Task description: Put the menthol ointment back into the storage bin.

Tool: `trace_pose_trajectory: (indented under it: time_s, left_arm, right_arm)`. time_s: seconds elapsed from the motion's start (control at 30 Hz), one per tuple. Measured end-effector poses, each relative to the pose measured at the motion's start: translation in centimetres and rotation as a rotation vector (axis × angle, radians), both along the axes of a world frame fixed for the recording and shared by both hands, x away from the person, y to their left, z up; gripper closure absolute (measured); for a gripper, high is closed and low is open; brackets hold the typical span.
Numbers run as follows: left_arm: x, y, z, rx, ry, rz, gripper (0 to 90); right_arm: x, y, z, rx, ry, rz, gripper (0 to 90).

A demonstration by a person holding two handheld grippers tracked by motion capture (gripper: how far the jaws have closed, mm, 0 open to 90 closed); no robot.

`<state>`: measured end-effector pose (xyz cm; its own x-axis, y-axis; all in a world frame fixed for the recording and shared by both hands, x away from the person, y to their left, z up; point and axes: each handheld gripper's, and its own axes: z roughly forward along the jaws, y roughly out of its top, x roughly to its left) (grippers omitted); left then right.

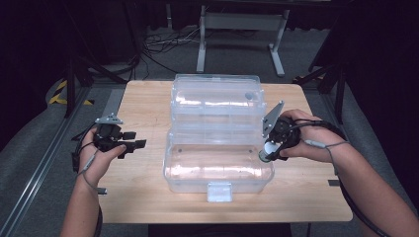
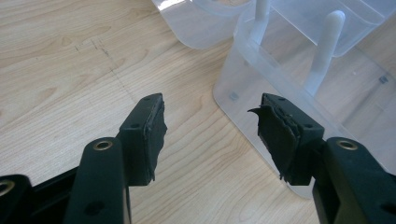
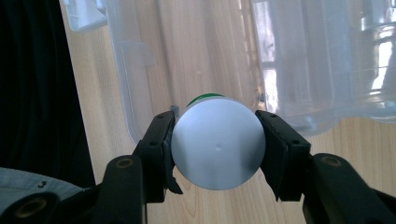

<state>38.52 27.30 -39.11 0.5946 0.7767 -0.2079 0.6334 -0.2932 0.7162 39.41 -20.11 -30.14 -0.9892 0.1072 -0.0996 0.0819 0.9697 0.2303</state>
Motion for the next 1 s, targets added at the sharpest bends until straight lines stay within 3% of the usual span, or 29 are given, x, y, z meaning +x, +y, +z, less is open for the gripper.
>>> trace_pose_trajectory:
  time_s: [0.63,1.0]
  left_arm:
    - [0.0,0.1,0.0,0.002,0.0,-0.003,42.1]
    - [0.0,0.1,0.0,0.005,0.001,-0.007,42.1]
  right_arm:
    - [0.4,2.3,-2.1,-0.069,0.036,0.06,50.5]
    - [0.6,3.1,-4.3,-0.111,0.06,0.079,50.6]
